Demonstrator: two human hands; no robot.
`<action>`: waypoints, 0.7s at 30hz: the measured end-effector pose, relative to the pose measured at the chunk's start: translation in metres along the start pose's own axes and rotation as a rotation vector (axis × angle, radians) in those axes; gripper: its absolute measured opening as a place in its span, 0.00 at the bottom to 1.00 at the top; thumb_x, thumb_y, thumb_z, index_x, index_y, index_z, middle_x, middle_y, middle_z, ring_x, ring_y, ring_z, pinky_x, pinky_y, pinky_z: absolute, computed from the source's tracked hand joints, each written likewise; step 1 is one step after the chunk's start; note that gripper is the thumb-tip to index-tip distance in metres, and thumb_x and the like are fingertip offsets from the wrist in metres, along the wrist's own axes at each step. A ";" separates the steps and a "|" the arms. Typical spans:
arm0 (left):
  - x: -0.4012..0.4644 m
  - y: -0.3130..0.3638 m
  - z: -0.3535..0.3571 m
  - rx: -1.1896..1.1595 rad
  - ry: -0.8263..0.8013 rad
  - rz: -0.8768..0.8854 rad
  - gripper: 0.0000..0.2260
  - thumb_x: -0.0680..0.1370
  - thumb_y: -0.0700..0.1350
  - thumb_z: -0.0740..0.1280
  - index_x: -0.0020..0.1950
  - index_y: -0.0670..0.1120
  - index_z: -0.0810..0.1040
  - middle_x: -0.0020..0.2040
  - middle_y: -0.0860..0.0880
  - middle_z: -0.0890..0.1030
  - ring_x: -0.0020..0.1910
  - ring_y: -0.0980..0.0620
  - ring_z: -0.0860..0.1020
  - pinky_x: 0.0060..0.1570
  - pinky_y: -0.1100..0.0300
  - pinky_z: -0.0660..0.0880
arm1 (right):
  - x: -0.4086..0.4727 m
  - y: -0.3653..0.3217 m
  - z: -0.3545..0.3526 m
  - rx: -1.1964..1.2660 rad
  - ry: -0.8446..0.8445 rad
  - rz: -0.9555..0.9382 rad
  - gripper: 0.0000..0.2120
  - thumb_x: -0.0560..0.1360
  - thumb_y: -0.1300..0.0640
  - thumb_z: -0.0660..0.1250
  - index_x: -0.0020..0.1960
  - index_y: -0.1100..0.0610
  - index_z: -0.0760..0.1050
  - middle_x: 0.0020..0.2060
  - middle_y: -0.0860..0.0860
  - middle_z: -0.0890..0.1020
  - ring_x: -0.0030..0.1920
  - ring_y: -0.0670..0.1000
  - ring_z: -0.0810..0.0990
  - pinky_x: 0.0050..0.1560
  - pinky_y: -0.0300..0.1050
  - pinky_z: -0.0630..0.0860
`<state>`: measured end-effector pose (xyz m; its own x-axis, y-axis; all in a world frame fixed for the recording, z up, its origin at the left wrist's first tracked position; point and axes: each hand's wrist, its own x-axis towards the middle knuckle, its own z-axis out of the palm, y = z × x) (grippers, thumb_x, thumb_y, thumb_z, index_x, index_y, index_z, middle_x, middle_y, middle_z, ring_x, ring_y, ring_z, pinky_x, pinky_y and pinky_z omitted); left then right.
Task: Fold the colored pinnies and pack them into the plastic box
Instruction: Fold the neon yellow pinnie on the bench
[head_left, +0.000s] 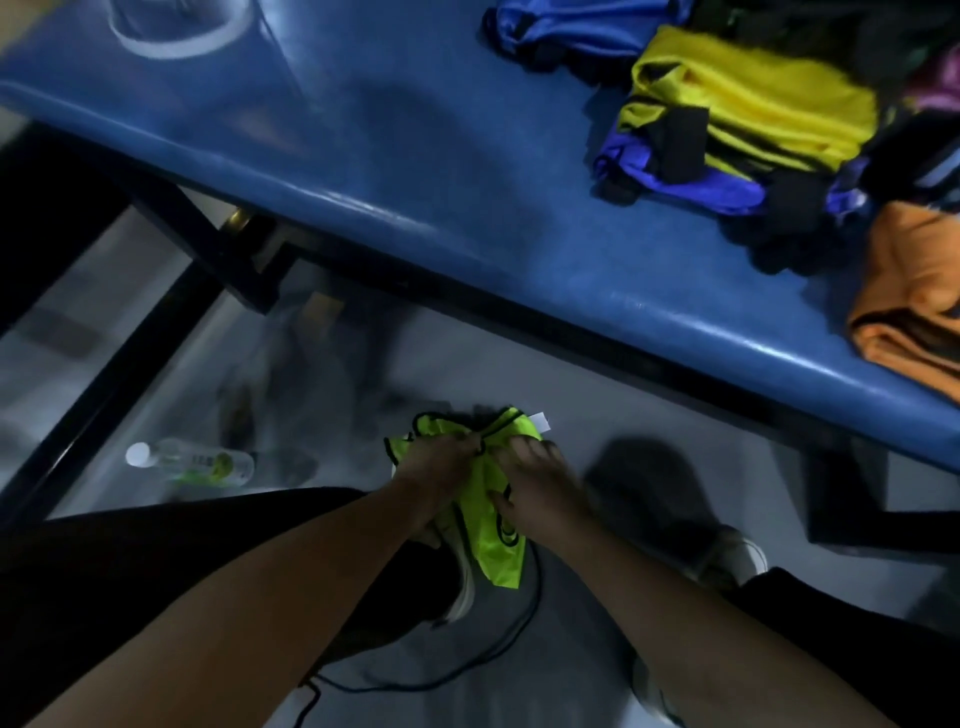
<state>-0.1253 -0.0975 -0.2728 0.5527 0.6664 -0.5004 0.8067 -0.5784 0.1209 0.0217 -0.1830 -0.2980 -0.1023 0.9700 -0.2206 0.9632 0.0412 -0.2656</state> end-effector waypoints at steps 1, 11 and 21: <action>-0.002 0.003 -0.007 -0.010 0.016 0.008 0.16 0.81 0.44 0.59 0.69 0.49 0.72 0.65 0.46 0.78 0.63 0.42 0.77 0.56 0.52 0.74 | -0.002 -0.001 -0.003 0.004 0.006 0.011 0.26 0.67 0.40 0.57 0.57 0.54 0.76 0.52 0.53 0.77 0.54 0.59 0.77 0.55 0.54 0.75; -0.051 0.029 -0.072 -0.142 0.230 0.083 0.15 0.78 0.48 0.63 0.64 0.51 0.73 0.61 0.47 0.80 0.61 0.44 0.77 0.53 0.54 0.73 | -0.028 -0.033 -0.058 0.252 0.023 0.210 0.30 0.75 0.36 0.66 0.68 0.55 0.71 0.63 0.54 0.78 0.63 0.57 0.76 0.62 0.50 0.71; -0.126 0.040 -0.147 -0.269 0.484 0.200 0.11 0.78 0.49 0.66 0.59 0.50 0.74 0.52 0.49 0.82 0.53 0.45 0.79 0.46 0.56 0.70 | -0.079 -0.039 -0.127 0.378 0.076 0.379 0.05 0.76 0.52 0.62 0.51 0.52 0.70 0.51 0.59 0.82 0.54 0.64 0.80 0.46 0.51 0.75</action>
<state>-0.1318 -0.1360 -0.0792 0.6811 0.7322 -0.0047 0.6667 -0.6175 0.4172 0.0240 -0.2304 -0.1507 0.2670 0.9153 -0.3015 0.7711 -0.3906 -0.5028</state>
